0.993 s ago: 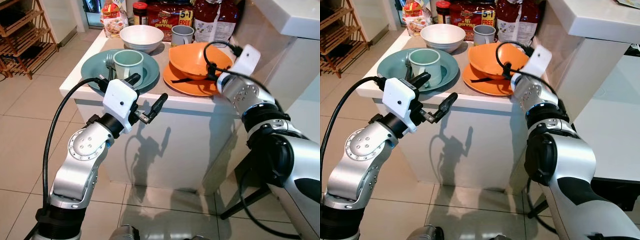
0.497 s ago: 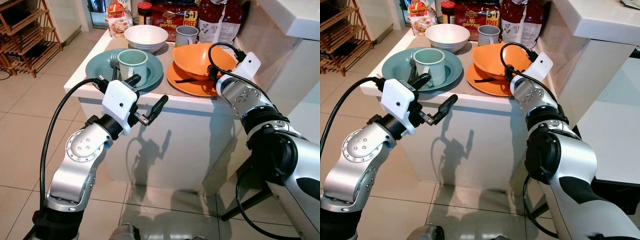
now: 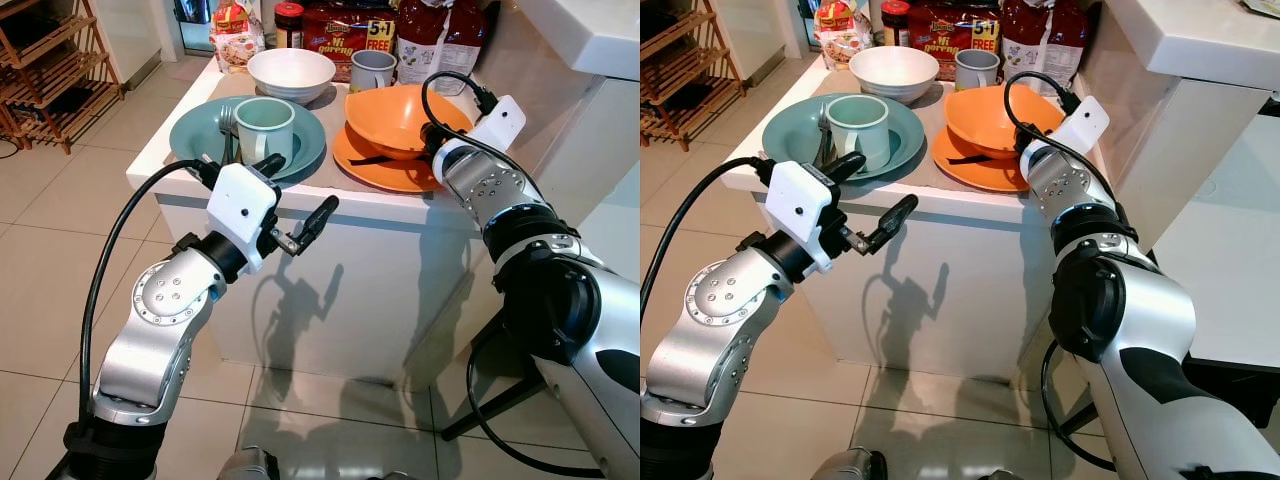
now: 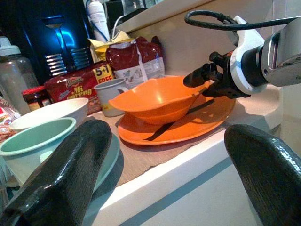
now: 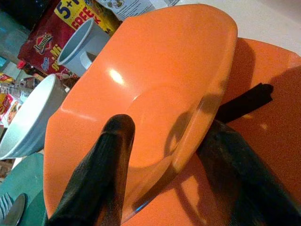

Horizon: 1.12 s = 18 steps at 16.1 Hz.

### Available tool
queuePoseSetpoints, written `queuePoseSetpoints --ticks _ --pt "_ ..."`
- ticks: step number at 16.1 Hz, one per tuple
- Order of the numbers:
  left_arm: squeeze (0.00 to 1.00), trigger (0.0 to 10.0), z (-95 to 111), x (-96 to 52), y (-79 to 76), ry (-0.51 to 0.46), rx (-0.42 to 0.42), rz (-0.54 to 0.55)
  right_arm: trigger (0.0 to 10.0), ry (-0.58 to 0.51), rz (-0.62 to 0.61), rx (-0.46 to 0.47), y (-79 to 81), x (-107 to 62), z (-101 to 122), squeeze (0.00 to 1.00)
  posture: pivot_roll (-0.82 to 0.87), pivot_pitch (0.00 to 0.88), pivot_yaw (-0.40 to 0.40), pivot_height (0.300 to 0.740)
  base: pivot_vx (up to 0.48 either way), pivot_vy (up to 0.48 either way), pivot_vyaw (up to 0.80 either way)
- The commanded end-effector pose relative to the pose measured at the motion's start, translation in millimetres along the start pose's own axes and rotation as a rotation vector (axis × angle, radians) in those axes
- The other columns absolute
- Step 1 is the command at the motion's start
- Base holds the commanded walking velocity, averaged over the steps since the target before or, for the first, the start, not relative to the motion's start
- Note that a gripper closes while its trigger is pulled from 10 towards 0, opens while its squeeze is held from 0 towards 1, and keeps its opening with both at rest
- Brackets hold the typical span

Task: Setting the table

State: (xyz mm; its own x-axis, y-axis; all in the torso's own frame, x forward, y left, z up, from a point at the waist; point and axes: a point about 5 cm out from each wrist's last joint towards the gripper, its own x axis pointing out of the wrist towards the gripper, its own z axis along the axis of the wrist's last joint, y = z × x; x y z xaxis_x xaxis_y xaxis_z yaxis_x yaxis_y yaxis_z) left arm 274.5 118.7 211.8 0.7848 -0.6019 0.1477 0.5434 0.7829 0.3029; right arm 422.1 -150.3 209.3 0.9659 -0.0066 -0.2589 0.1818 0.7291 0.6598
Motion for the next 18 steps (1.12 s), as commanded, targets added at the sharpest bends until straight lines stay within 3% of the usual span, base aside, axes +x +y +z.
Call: queuePoseSetpoints --ticks 1,14,18 --pt "0.00 10.0 3 -0.1 -4.3 -0.004 0.007 -0.027 0.0 0.000 0.005 0.018 0.3 -0.1 3 0.00 0.17 0.042 -0.064 0.740 0.000 0.000 0.00" --pt "0.00 10.0 4 0.0 -4.1 -0.005 0.014 -0.032 0.0 0.005 -0.007 0.067 -3.4 0.0 1 0.00 0.17 0.047 -0.066 0.740 0.000 0.000 0.00" --pt "0.00 10.0 5 1.4 4.1 -0.017 0.022 0.064 0.0 -0.063 0.093 0.076 2.5 -1.1 14 0.00 0.17 0.048 -0.070 0.740 0.000 0.000 0.00"
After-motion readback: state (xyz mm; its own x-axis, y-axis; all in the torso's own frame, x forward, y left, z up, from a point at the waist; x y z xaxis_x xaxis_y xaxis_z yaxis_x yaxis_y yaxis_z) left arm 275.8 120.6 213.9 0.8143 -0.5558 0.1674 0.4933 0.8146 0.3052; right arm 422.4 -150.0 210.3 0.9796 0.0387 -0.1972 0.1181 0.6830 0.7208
